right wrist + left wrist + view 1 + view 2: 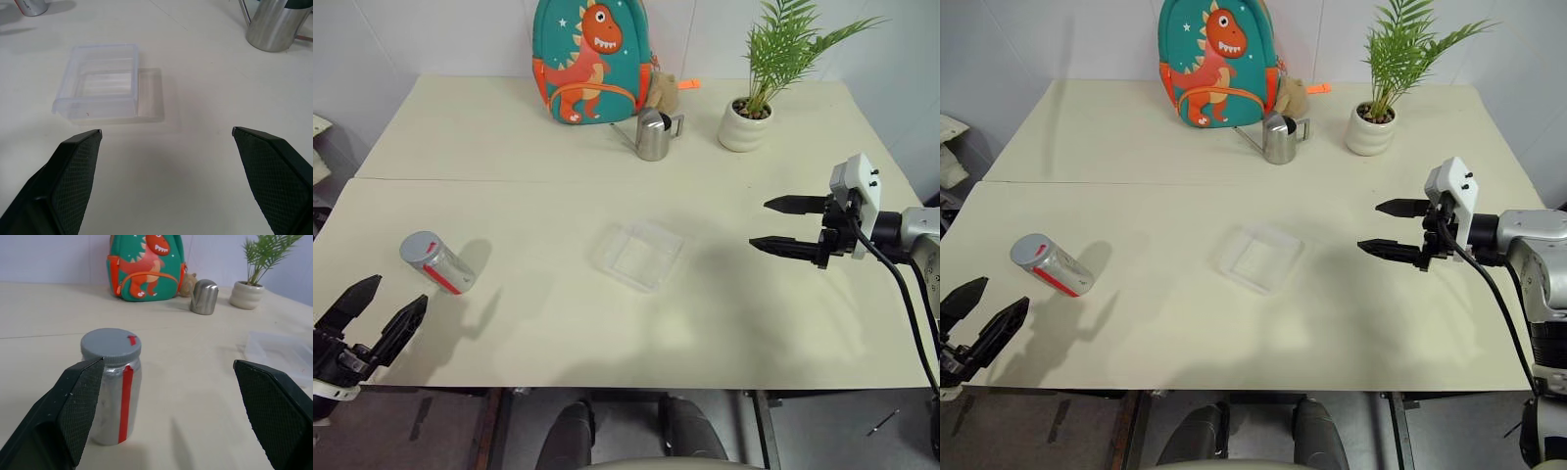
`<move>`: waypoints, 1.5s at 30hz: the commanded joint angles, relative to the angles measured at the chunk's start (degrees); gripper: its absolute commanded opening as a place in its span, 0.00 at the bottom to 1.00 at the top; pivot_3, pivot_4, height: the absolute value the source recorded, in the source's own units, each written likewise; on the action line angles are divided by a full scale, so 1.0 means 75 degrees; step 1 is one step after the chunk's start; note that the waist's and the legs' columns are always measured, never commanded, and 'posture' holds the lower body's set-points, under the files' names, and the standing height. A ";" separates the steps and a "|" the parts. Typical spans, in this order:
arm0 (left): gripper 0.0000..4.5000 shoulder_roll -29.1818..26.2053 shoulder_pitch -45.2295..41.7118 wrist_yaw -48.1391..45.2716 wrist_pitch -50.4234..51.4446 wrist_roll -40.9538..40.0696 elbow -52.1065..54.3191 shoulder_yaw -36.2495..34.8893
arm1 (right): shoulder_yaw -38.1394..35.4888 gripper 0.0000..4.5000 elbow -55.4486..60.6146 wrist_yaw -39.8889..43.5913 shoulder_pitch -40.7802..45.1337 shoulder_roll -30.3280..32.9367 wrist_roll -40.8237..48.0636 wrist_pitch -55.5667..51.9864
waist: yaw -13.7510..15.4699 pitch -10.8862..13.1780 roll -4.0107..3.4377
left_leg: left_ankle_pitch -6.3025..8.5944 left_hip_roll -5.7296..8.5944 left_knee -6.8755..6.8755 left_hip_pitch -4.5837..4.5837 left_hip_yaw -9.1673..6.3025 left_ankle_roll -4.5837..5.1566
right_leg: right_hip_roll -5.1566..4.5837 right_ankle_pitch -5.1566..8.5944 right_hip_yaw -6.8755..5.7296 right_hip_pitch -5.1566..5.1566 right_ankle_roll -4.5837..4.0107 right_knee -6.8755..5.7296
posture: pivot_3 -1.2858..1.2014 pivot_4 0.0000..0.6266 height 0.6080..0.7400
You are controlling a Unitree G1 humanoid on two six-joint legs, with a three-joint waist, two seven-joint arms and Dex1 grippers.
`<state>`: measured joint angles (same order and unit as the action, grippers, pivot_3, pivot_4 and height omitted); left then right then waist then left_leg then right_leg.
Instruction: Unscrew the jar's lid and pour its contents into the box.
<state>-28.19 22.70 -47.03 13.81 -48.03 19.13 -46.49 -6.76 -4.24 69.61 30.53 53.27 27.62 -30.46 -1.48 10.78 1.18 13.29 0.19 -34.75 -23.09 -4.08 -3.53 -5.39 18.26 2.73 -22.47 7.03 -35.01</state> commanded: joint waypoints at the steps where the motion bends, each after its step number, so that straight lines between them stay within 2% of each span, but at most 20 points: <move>1: 1.00 -0.0151 -0.0094 0.0038 -0.0053 -0.0113 0.0039 -0.0051 | -0.0157 1.00 0.0313 -0.0071 0.0075 0.0004 0.0106 -0.0025 | -0.0002 0.0000 0.0000 | 0.0001 0.0000 -0.0003 0.0000 0.0000 0.0000 | 0.0001 0.0000 0.0000 0.0000 0.0000 0.0000 | 0.52 0.24 1.00; 11: 1.00 -0.0163 -0.0369 0.0360 -0.0142 -0.0033 -0.0004 -0.0101 | 0.0054 1.00 0.0859 -0.0433 0.0159 -0.0421 0.0291 -0.0433 | -0.0002 0.0000 0.0001 | 0.0009 -0.0002 -0.0018 -0.0001 0.0006 0.0006 | 0.0003 -0.0003 0.0008 0.0001 0.0006 -0.0001 | 0.52 0.24 1.00; 15: 1.00 0.0083 -0.0014 0.0757 -0.0112 -0.0080 0.0561 -0.0167 | 0.0289 1.00 0.1057 -0.0389 0.0245 -0.0743 0.0352 -0.0478 | -0.0015 0.0000 0.0001 | 0.0010 -0.0002 -0.0025 -0.0001 0.0009 0.0007 | 0.0003 -0.0009 0.0015 0.0002 0.0016 -0.0002 | 0.52 0.24 1.00; 20: 1.00 0.0589 0.0476 0.1567 0.0055 -0.0050 0.1496 0.0080 | 0.0679 1.00 0.0591 -0.0249 0.0674 -0.1188 0.0149 -0.0245 | -0.0007 0.0003 0.0009 | 0.0016 -0.0004 -0.0036 -0.0001 0.0019 0.0010 | 0.0006 -0.0014 0.0026 0.0002 0.0025 -0.0002 | 0.52 0.24 1.00; 26: 1.00 0.1503 0.0737 0.3158 0.0148 0.0584 0.2394 0.0820 | 0.1065 1.00 -0.0114 0.0043 0.1215 -0.1536 -0.0075 0.0050 | 0.0024 0.0004 0.0013 | 0.0016 0.0004 -0.0044 -0.0002 0.0021 0.0010 | 0.0002 -0.0020 0.0034 0.0006 0.0033 -0.0001 | 0.52 0.24 1.00; 31: 1.00 0.2155 0.0683 0.4064 -0.0040 0.1325 0.2574 0.1322 | 0.1302 1.00 -0.0747 0.0269 0.1686 -0.1791 -0.0305 0.0334 | 0.0016 0.0006 0.0018 | 0.0016 0.0003 -0.0047 -0.0002 0.0023 0.0010 | 0.0009 -0.0022 0.0036 0.0006 0.0036 -0.0001 | 0.52 0.24 1.00; 38: 1.00 0.2491 0.0444 0.4589 -0.0295 0.2365 0.2305 0.2233 | 0.1468 1.00 -0.1397 0.0455 0.2157 -0.2167 -0.0583 0.0682 | 0.0006 0.0006 0.0019 | 0.0016 0.0003 -0.0049 -0.0002 0.0025 0.0009 | 0.0012 -0.0029 0.0037 0.0006 0.0046 -0.0001 | 0.52 0.24 1.00; 40: 1.00 0.2554 0.0295 0.4730 -0.0327 0.2642 0.2135 0.2473 | 0.1480 1.00 -0.1481 0.0471 0.2214 -0.2256 -0.0636 0.0741 | 0.0006 0.0006 0.0018 | 0.0016 0.0004 -0.0048 -0.0002 0.0025 0.0009 | 0.0012 -0.0061 0.0038 0.0004 0.0106 -0.0001 | 0.52 0.24 1.00; 45: 1.00 0.2594 -0.0088 0.5299 -0.0271 0.3101 0.1890 0.2564 | 0.1428 1.00 -0.1472 0.0523 0.2186 -0.2327 -0.0709 0.0769 | 0.0009 0.0006 0.0019 | 0.0016 0.0003 -0.0048 -0.0003 0.0024 0.0010 | 0.0014 -0.0068 0.0036 0.0003 0.0118 -0.0001 | 0.52 0.24 1.00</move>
<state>-8.82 22.17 -8.30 13.10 -26.07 32.71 -26.82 4.68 -16.11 72.99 45.89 35.52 21.90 -25.39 -1.41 10.83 1.32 13.42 0.22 -35.10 -23.12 -3.90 -3.46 -5.30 17.73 3.00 -22.45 7.96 -35.02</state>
